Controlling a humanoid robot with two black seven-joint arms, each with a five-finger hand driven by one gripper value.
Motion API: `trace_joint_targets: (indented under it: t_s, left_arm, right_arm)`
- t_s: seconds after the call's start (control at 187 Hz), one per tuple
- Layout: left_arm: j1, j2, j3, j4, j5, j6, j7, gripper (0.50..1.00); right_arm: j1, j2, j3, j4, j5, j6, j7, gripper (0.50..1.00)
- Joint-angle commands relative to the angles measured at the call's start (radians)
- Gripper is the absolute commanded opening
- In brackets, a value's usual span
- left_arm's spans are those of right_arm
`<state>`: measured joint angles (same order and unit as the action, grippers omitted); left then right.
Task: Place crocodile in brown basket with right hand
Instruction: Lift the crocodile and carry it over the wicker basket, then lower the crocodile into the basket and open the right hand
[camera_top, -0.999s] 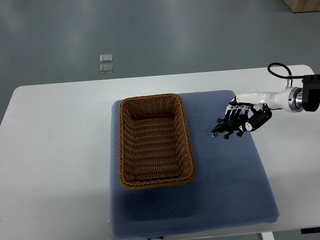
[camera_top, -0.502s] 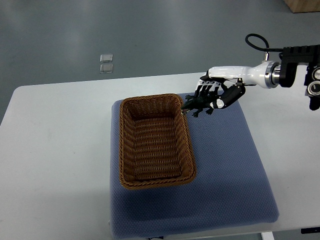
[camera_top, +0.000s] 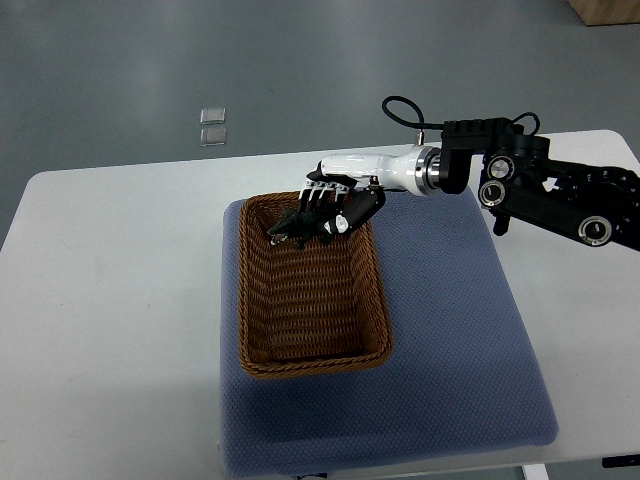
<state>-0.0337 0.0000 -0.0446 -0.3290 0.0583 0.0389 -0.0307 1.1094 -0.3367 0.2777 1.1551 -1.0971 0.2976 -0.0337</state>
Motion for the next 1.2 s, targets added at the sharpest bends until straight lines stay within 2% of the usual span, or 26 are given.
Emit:
trace_joint_targets:
  t_s: [0.0,0.369,0.716,0.833,0.897,0.935,1.026,1.127,1.196]
  left_arm:
    - [0.000,0.000,0.000,-0.001,0.000,-0.001,0.000,1.000]
    - [0.000,0.000,0.000,-0.001,0.000,-0.001,0.000,1.000]
    - [0.000,0.000,0.000,0.001,0.000,-0.001,0.000,1.000]
    - [0.000,0.000,0.000,0.001,0.000,-0.001,0.000,1.000]
    - [0.000,0.000,-0.001,0.002,0.000,-0.001,0.000,1.000]
    - [0.000,0.000,0.000,0.002,0.000,-0.001,0.000,1.000]
    - [0.000,0.000,0.000,0.002,0.000,-0.001,0.000,1.000]
    - [0.000,0.000,-0.001,0.002,0.000,-0.001,0.000,1.000]
    - [0.000,0.000,0.000,0.002,0.000,-0.001,0.000,1.000]
  right_arm:
    - [-0.011,0.033,-0.009,-0.026,-0.001,-0.009,0.001,0.500]
    - [-0.072,0.094,-0.028,-0.075,-0.021,-0.025,0.003,0.500]
    - [-0.099,0.096,-0.026,-0.097,-0.036,-0.026,0.003,0.502]
    - [-0.103,0.107,-0.028,-0.097,-0.036,-0.025,0.003,0.545]
    - [-0.106,0.111,-0.026,-0.097,-0.036,-0.025,0.003,0.607]
    - [-0.105,0.111,-0.026,-0.097,-0.035,-0.023,0.003,0.666]
    - [-0.105,0.111,-0.026,-0.097,-0.035,-0.021,0.003,0.739]
    - [-0.105,0.111,-0.025,-0.097,-0.033,-0.018,0.003,0.758]
    - [-0.105,0.110,-0.025,-0.097,-0.033,-0.017,0.003,0.803]
